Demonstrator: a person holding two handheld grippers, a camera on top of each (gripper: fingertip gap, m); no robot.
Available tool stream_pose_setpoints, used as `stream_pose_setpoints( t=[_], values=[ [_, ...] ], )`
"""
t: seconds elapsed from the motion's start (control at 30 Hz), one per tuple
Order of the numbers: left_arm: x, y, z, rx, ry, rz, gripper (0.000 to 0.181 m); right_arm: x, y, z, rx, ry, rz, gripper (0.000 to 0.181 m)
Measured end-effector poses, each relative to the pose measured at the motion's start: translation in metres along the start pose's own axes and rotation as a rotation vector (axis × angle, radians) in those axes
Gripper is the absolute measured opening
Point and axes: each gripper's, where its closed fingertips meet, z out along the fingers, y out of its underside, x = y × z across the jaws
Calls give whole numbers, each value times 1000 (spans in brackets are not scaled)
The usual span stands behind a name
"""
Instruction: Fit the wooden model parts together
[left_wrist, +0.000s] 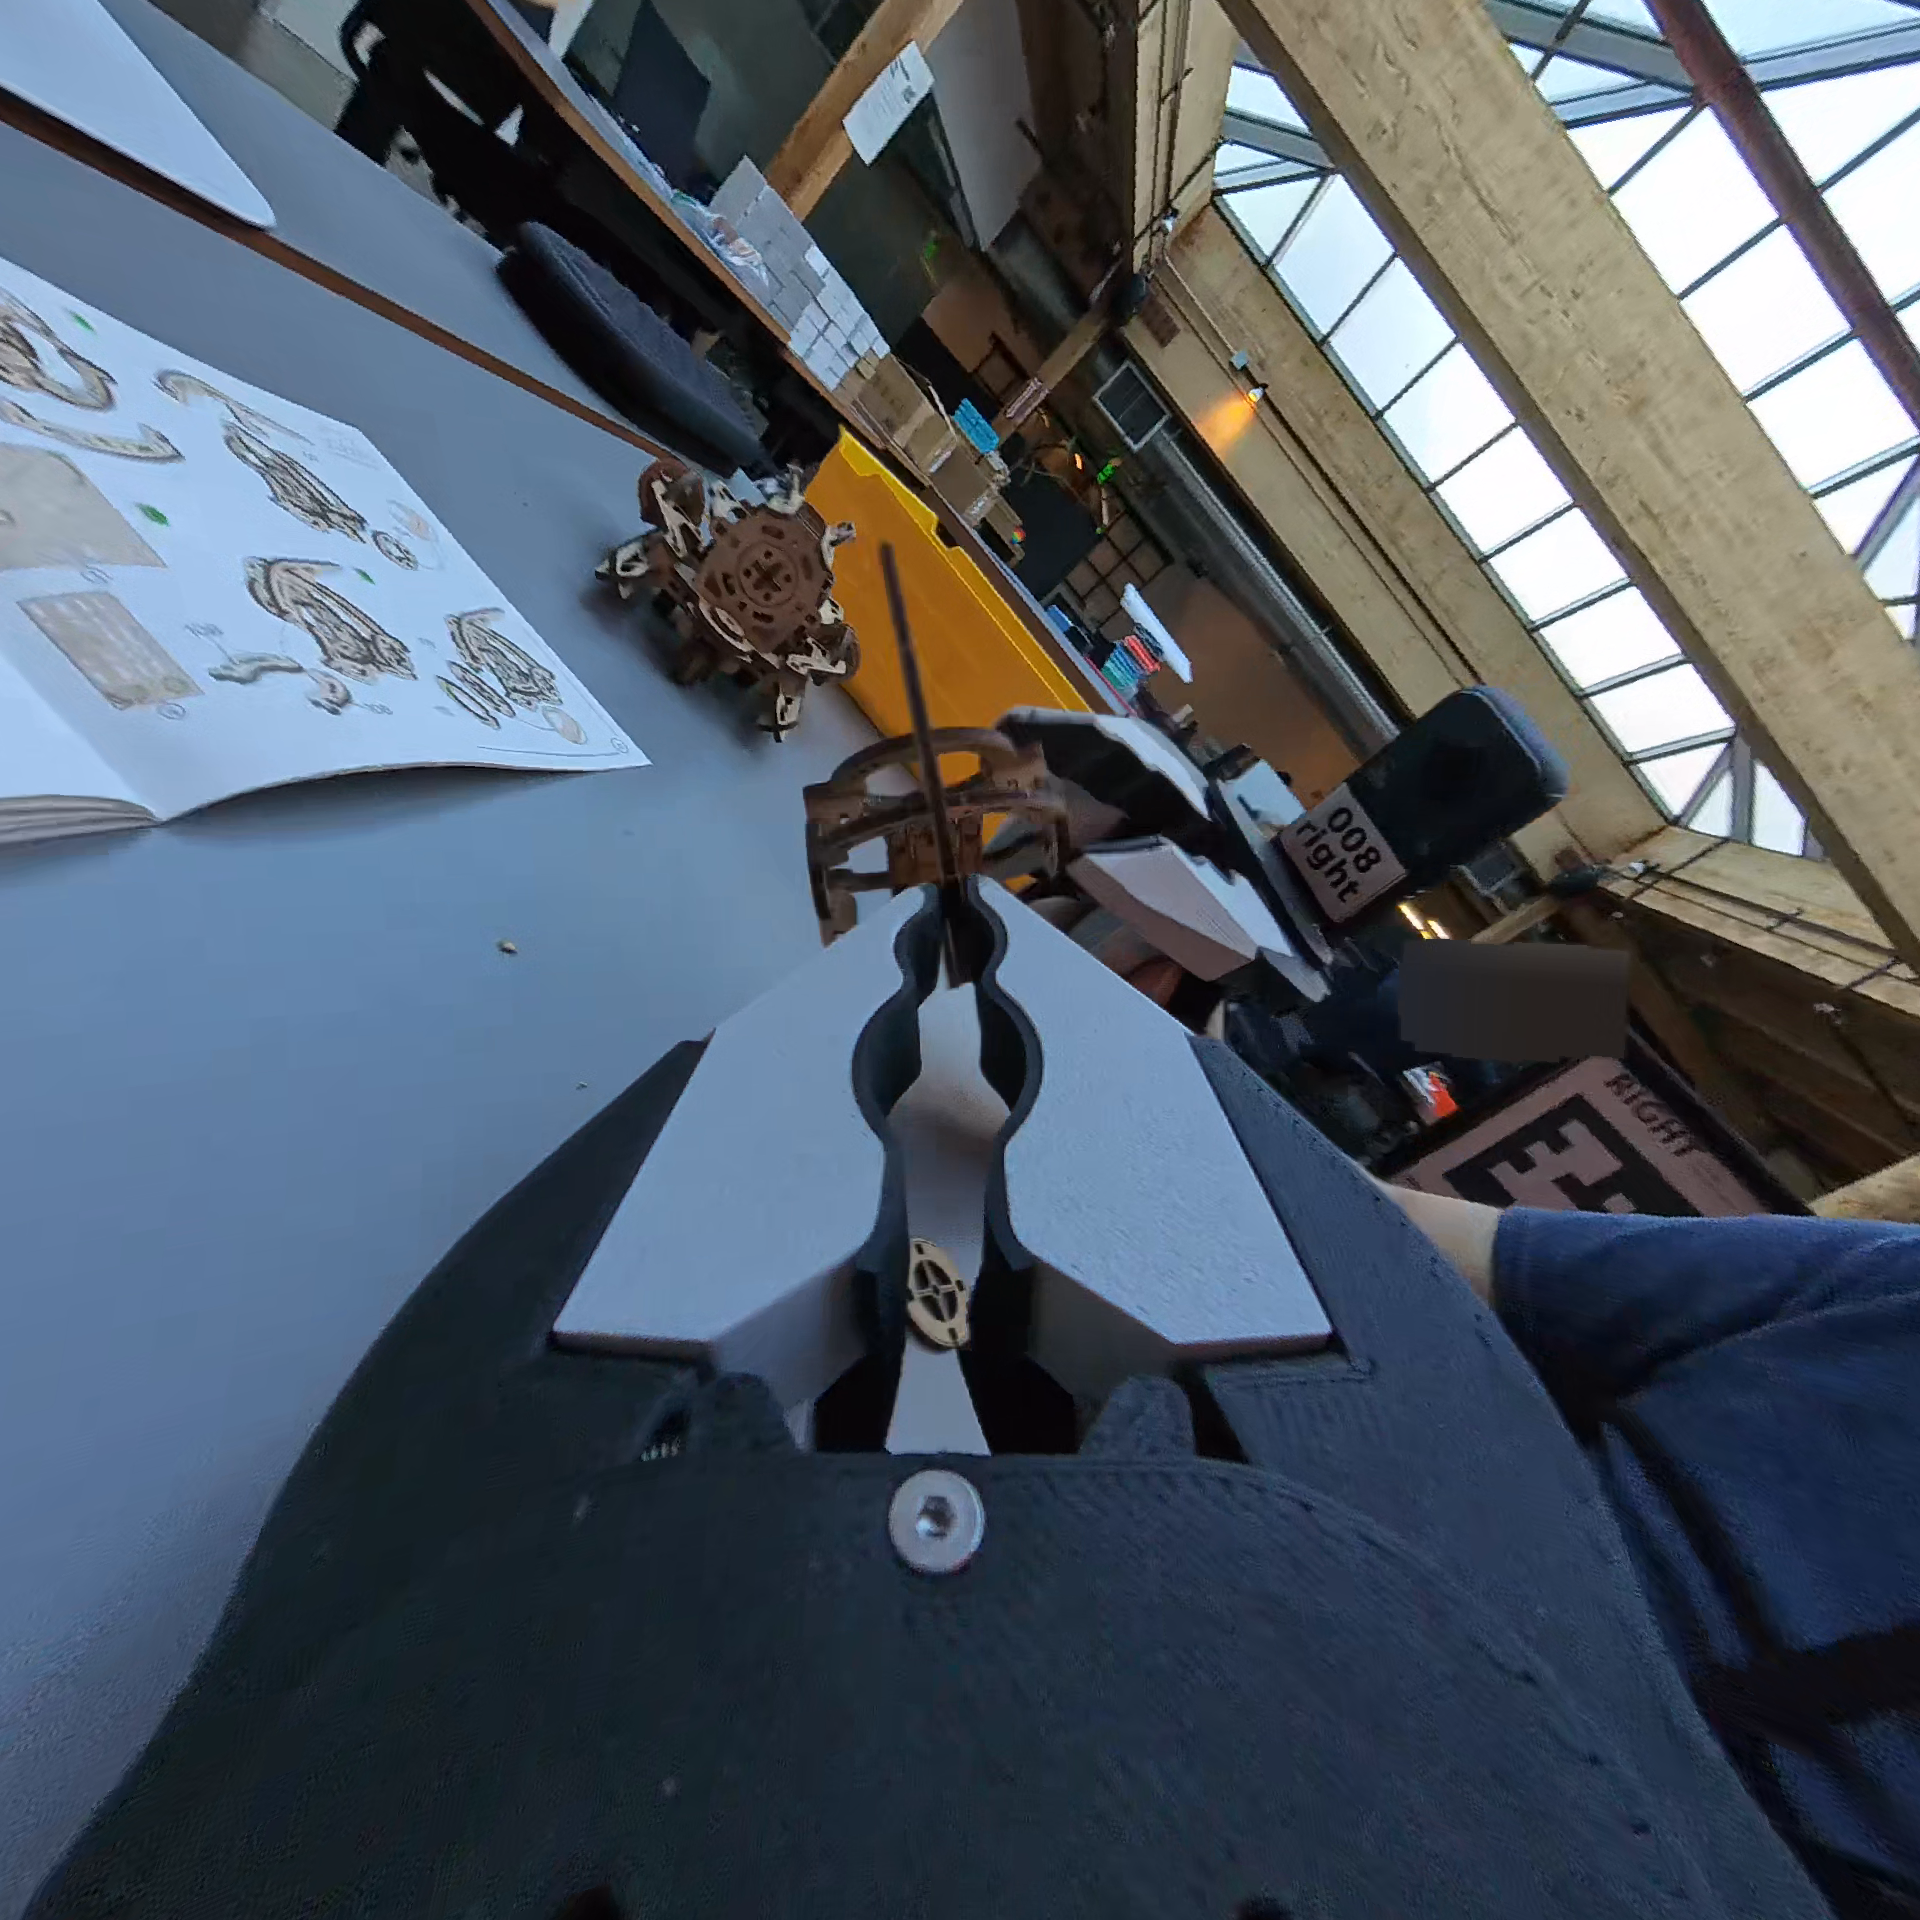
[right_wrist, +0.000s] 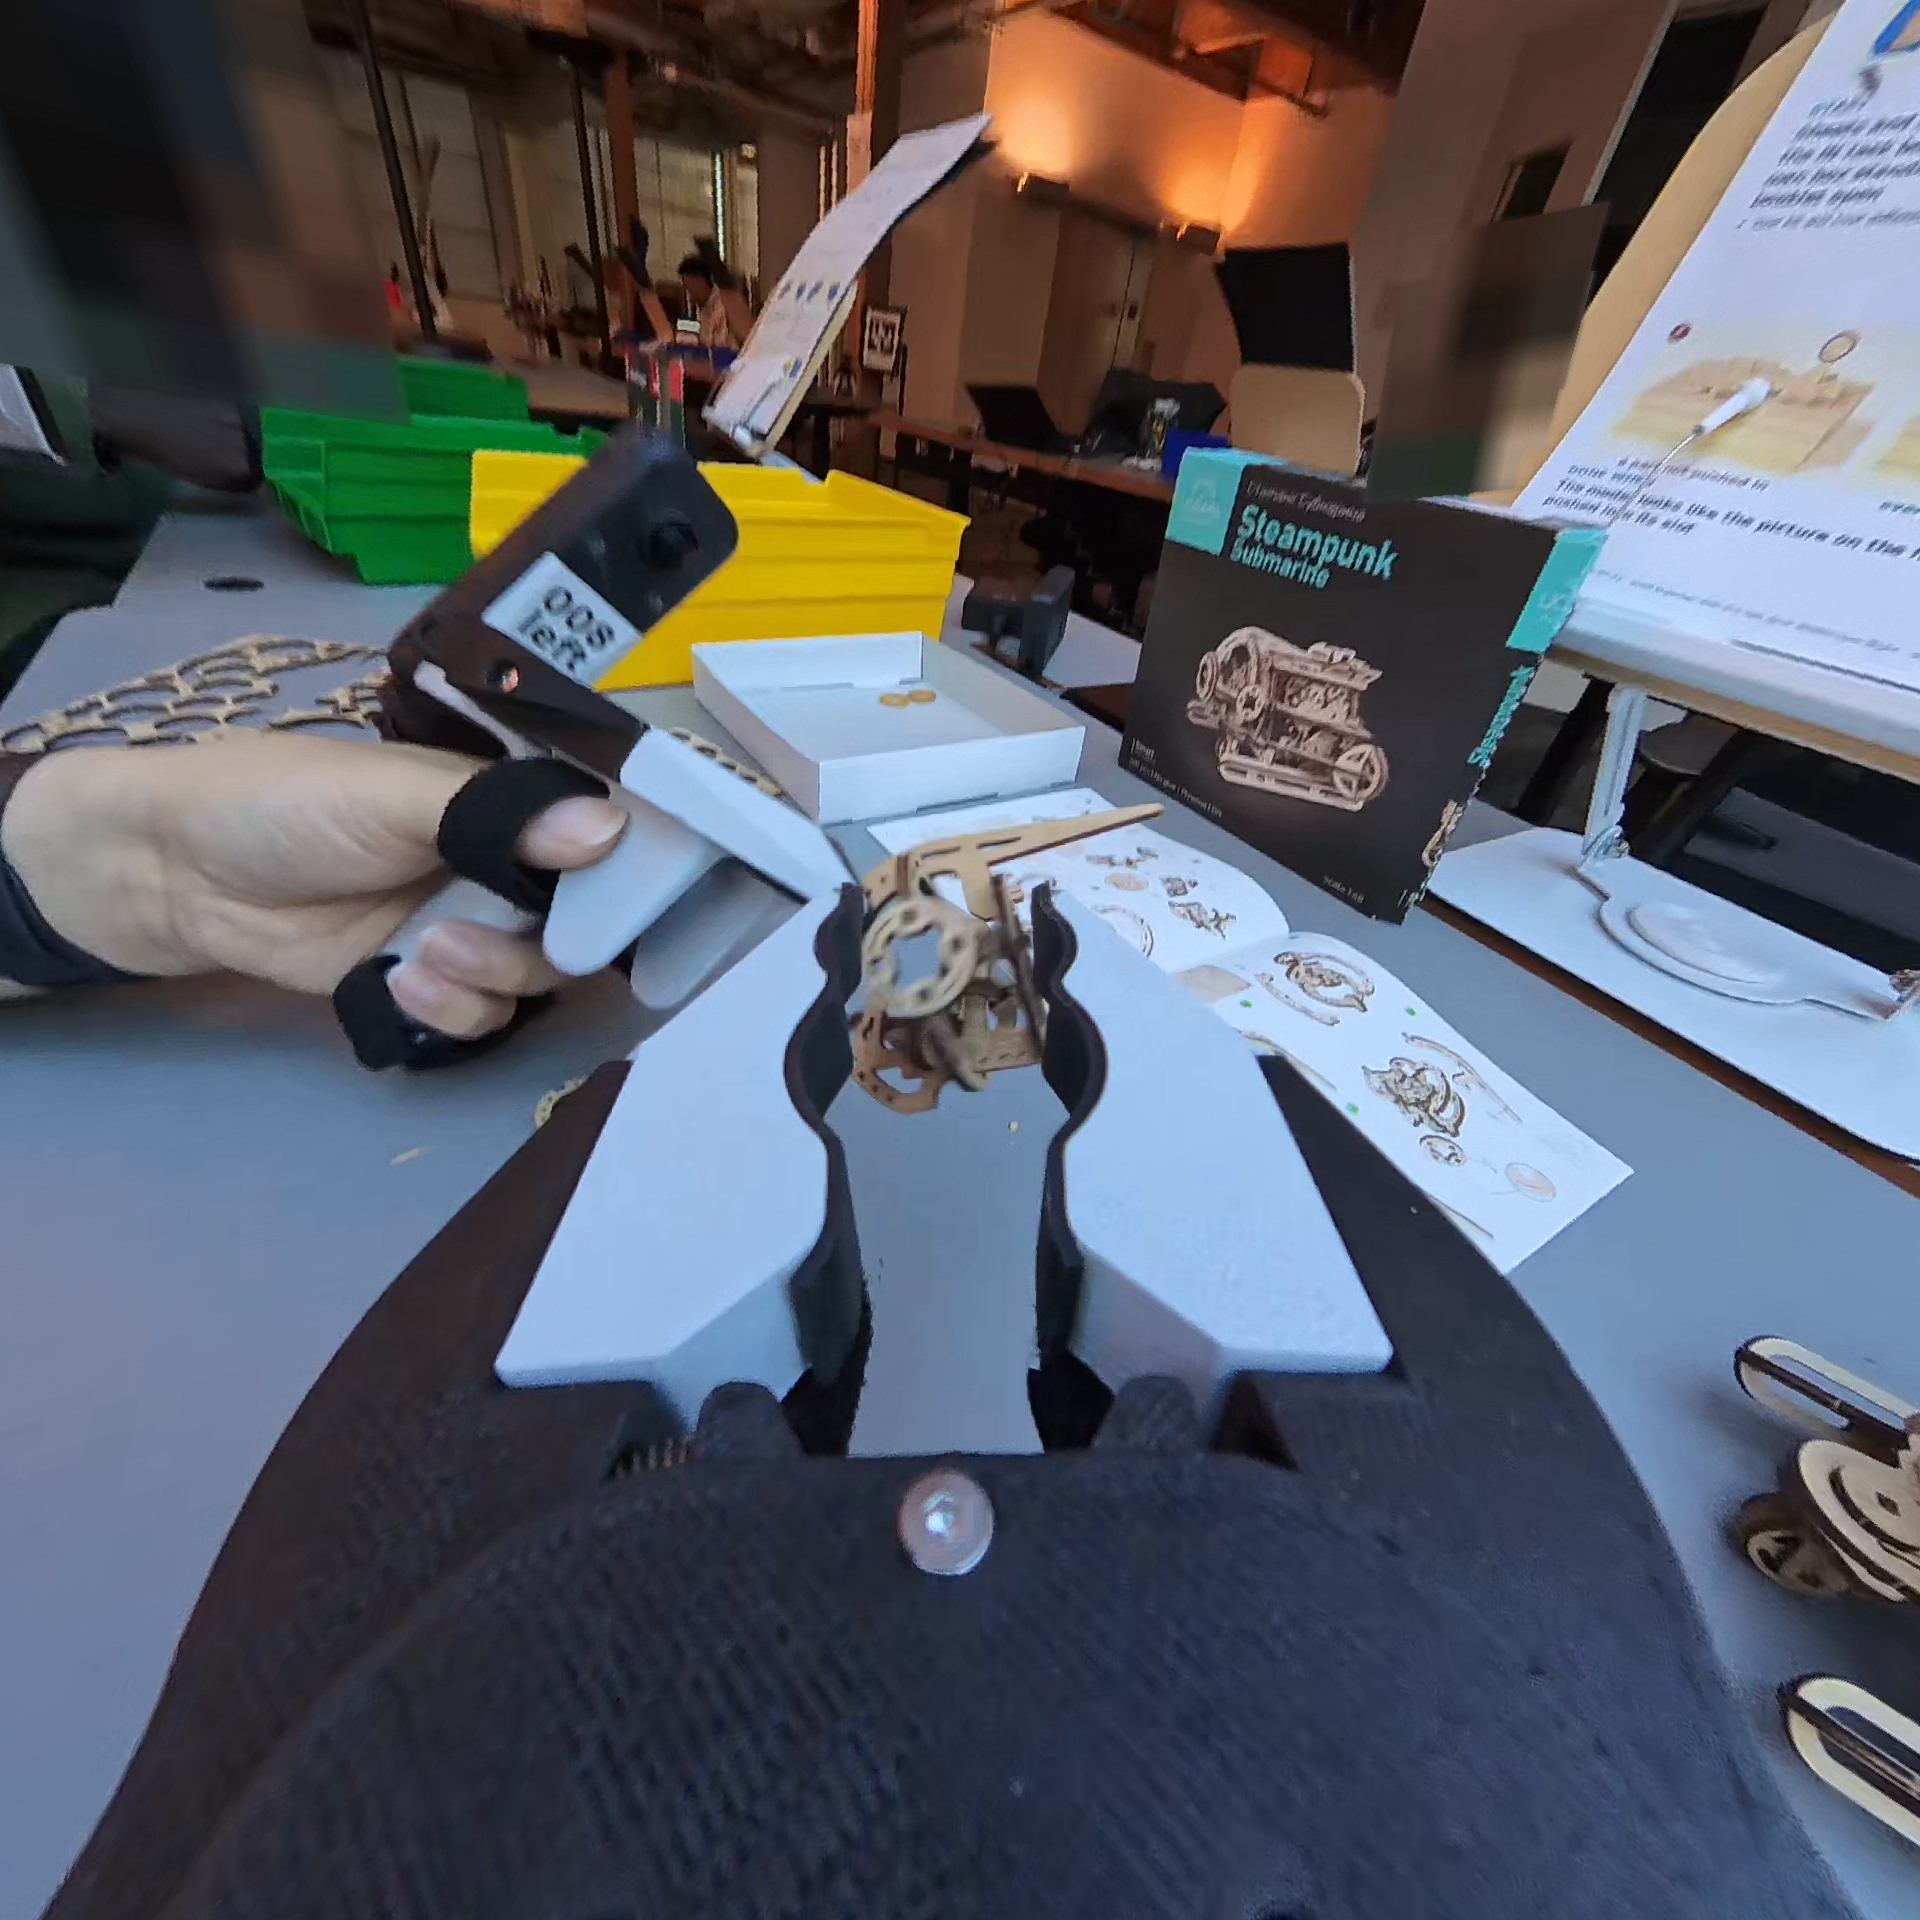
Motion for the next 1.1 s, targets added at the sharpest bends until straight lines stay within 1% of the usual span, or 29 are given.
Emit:
stream_pose_setpoints(
  t=[0.07,0.13,0.2,0.27,0.37,0.47,0.53,0.67,0.73,0.77,0.8,0.83,0.9,0.97,1.03,1.1],
  values=[
    [-7,-3,-4,-9,-74,94,0,1,3,1,-24,2,2,34],
    [-12,-6,-6,-22,-157,208,0,1,1,1,-20,11,5,33],
    [-15,-6,-7,-40,-231,310,0,-1,2,2,-50,24,-26,28],
    [-20,-7,-8,-54,-315,400,0,-2,4,5,-92,56,-97,23],
    [-23,-5,-6,-68,-386,490,0,-3,14,11,-184,100,-131,19],
    [-23,-2,-3,-79,-406,513,0,-4,26,17,-250,101,-112,17],
    [-25,0,-1,-89,-409,514,1,-3,28,18,-257,109,-100,5],
    [-27,2,1,-97,-404,514,2,2,37,18,-306,121,-82,0],
    [-25,4,3,-105,-373,516,3,5,39,17,-313,116,-69,0],
    [-22,2,2,-86,-352,508,10,7,39,16,-313,112,-48,0],
    [-17,-4,1,-55,-331,496,26,10,39,14,-311,112,-18,0],
    [-13,-11,-2,-20,-315,493,32,15,38,11,-301,114,15,0],
    [-4,-26,-13,46,-284,520,30,27,36,2,-277,122,80,0],
    [-9,-36,-25,73,-301,539,27,38,34,-9,-242,115,147,0],
    [-19,-40,-32,68,-321,530,23,51,31,-21,-208,136,216,0],
    [-30,-37,-33,43,-339,517,21,61,31,-29,-185,144,255,0]
  ],
)
